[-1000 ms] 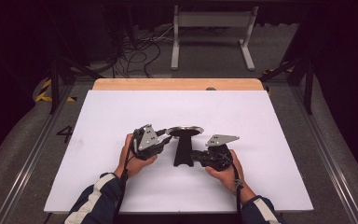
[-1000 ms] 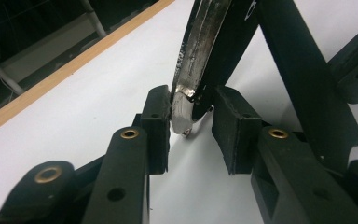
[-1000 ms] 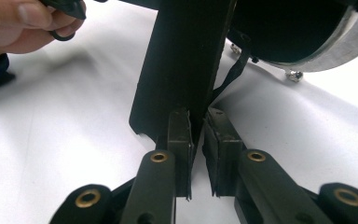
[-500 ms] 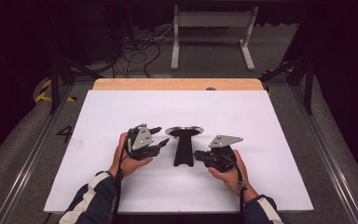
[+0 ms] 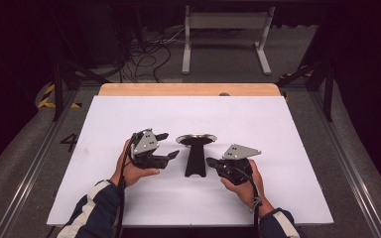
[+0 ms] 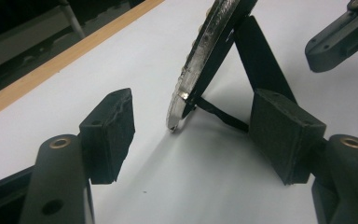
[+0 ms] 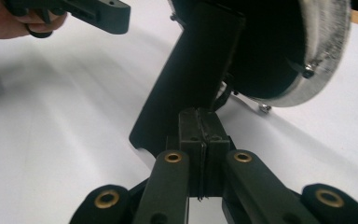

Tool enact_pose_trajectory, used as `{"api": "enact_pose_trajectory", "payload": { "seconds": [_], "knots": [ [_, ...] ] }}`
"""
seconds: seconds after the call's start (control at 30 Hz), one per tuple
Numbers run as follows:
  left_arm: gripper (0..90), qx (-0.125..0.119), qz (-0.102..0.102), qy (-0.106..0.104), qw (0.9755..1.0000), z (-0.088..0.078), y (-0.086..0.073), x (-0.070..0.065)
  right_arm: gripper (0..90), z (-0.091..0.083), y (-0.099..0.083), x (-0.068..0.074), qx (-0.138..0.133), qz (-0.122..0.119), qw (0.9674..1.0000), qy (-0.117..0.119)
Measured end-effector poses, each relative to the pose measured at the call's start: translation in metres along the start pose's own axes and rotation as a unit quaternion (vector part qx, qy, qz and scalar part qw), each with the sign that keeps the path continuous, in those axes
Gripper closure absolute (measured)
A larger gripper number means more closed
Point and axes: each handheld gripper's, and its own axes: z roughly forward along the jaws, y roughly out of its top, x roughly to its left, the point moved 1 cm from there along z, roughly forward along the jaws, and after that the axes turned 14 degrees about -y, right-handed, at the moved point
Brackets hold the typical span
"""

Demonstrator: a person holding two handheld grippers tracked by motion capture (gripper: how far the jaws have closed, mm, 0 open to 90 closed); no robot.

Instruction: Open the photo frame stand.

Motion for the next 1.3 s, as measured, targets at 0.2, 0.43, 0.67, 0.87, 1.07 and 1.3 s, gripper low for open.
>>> {"api": "enact_pose_trajectory", "payload": {
  "seconds": [0.2, 0.43, 0.67, 0.87, 1.07, 1.3],
  "knots": [
    [31.7, 0.005, 0.000, -0.010, 0.9999, 0.005, 0.002, 0.001, 90.0, 0.002, 0.001, 0.007, 0.000, -0.007, 1.0000, 0.003],
    [40.1, 0.011, 0.010, -0.009, 0.9999, 0.011, 0.006, 0.001, 90.0, 0.005, 0.006, 0.020, -0.017, -0.016, 0.9997, -0.001],
    [57.2, 0.013, 0.000, -0.013, 0.9998, 0.015, 0.000, 0.010, 90.0, 0.022, 0.008, 0.046, -0.030, -0.026, 0.9992, 0.005],
    [60.5, 0.023, 0.001, -0.019, 0.9996, 0.025, -0.002, 0.013, 90.0, 0.037, 0.005, 0.059, -0.022, -0.038, 0.9989, -0.016],
    [62.3, 0.036, 0.001, -0.011, 0.9993, 0.031, -0.003, 0.014, 90.0, 0.046, 0.003, 0.071, -0.017, -0.047, 0.9984, -0.029],
    [67.1, 0.045, -0.001, -0.001, 0.9990, 0.035, -0.005, 0.016, 90.0, 0.058, 0.002, 0.084, -0.009, -0.056, 0.9970, -0.054]
  ]
}}
